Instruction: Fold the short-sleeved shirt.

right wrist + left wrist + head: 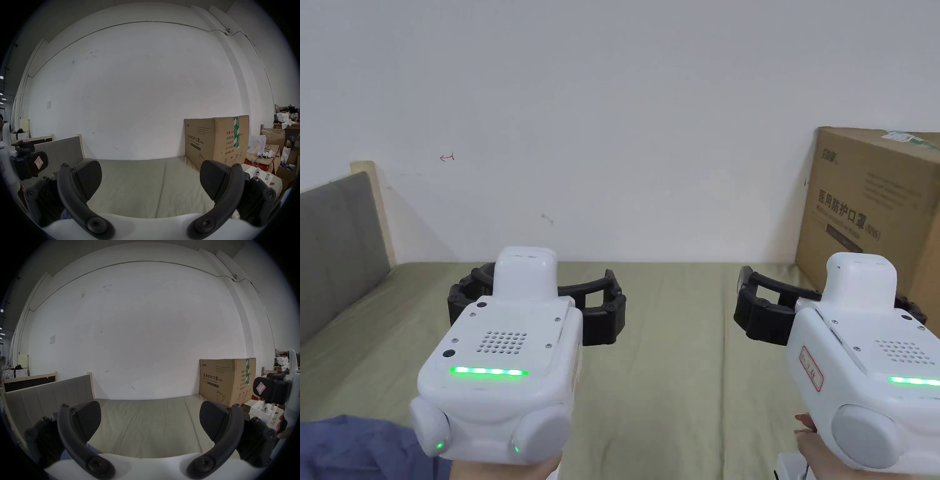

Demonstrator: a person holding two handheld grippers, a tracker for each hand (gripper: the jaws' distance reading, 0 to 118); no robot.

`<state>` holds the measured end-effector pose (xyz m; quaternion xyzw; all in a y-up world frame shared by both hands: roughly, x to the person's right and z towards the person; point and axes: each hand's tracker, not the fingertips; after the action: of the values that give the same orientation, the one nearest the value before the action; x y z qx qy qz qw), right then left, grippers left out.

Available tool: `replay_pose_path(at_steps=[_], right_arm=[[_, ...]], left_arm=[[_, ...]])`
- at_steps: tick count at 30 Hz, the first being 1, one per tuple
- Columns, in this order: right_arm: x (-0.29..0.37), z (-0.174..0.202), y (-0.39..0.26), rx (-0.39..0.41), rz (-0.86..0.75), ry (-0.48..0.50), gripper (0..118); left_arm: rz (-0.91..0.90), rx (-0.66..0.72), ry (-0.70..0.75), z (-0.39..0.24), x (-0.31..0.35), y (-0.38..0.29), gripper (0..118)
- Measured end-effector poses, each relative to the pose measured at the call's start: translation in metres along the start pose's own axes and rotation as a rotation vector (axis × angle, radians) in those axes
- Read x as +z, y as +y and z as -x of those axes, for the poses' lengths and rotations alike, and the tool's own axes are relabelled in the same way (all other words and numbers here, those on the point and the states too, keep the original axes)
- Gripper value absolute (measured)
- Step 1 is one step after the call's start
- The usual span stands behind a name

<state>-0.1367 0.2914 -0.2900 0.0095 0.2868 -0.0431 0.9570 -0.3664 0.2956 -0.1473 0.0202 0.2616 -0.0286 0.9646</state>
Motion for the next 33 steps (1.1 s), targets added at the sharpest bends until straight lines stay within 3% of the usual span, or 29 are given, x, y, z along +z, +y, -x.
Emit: replay_pose_path(at_steps=[17,21,22,23,24,25,28,30,33], right_arm=[[0.0,0.007,-0.002,0.086,0.001,0.005,118],[0.001,0.004,-0.001,0.073,-0.002,0.0,115],[0.001,0.002,-0.001,0.058,-0.002,0.001,106],[0.003,-0.002,-0.001,0.03,-0.012,0.013,89],[0.004,-0.006,-0.002,-0.007,-0.029,0.025,57],[0.004,-0.01,-0.002,-0.007,-0.027,0.01,0],[-0.003,-0.017,-0.004,0.01,0.026,-0.102,0],[-0.002,-0.027,-0.004,-0.032,0.056,-0.001,0],[0.0,-0.028,-0.004,0.019,0.047,-0.05,0]], left_arm=[[0.023,0.019,-0.032,0.001,-0.005,0.004,118],[0.041,-0.007,-0.053,-0.004,-0.006,0.004,96],[0.05,-0.019,-0.049,-0.005,-0.007,0.004,77],[0.051,-0.025,-0.043,-0.006,-0.007,0.003,54],[0.051,-0.029,-0.027,-0.007,-0.006,0.002,26],[0.058,-0.016,-0.017,-0.006,-0.006,0.002,1],[0.126,0.052,-0.076,0.002,-0.009,-0.001,1],[0.151,0.071,-0.085,0.001,-0.016,-0.004,1],[0.171,0.04,-0.132,-0.005,-0.02,-0.007,0]])
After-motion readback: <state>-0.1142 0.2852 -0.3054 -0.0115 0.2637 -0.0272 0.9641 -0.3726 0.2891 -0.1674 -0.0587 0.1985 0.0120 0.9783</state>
